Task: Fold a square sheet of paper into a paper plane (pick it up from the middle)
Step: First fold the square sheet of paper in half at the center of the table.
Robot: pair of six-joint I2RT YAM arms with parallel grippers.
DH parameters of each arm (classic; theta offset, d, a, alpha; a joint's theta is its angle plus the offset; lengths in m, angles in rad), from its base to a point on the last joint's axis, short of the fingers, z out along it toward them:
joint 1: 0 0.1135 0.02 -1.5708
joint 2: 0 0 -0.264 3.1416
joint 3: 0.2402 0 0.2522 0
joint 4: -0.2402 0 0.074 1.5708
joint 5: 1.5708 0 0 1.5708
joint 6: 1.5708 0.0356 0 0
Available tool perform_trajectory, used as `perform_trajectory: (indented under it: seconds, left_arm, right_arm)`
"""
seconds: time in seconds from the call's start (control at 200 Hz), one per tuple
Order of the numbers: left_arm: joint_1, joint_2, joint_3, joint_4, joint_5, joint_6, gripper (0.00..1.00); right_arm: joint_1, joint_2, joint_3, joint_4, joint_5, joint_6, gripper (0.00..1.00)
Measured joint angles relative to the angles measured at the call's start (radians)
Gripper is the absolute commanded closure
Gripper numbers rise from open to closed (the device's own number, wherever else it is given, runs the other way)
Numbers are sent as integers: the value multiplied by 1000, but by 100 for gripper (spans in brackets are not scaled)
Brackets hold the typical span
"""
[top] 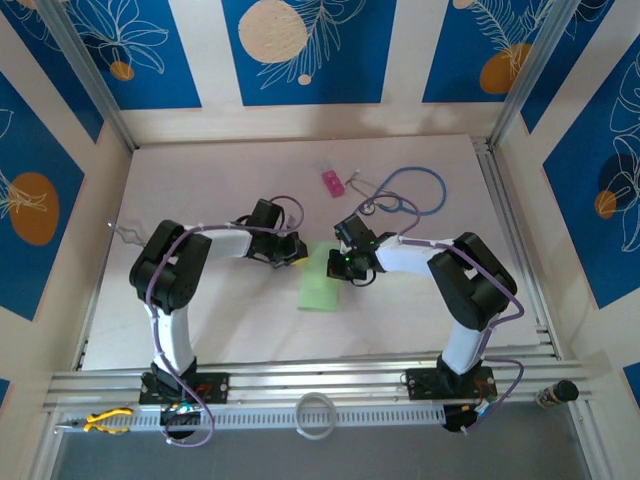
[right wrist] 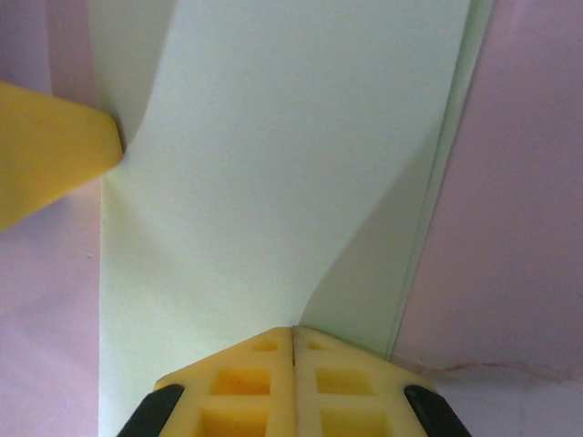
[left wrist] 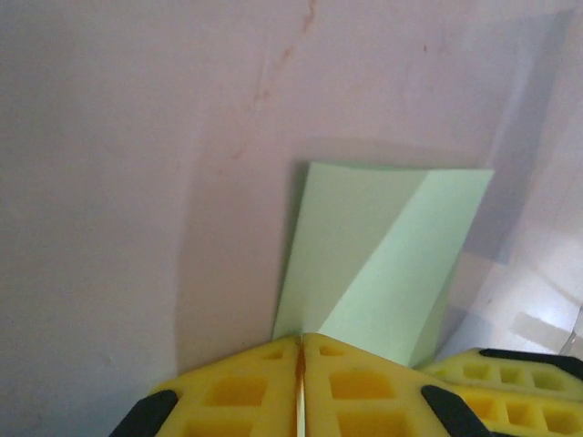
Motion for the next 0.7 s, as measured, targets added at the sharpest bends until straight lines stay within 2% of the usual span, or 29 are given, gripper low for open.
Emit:
perform_trajectory:
  seconds: [0.32, 0.7]
  left_arm:
    - [8, -8, 7, 2, -29, -26, 83]
    - [11, -224, -145, 6, -17, -48, 83]
  right_arm:
    - [0, 0, 0, 1, 0, 0, 100]
    - [1, 7, 13, -10, 0, -49, 100]
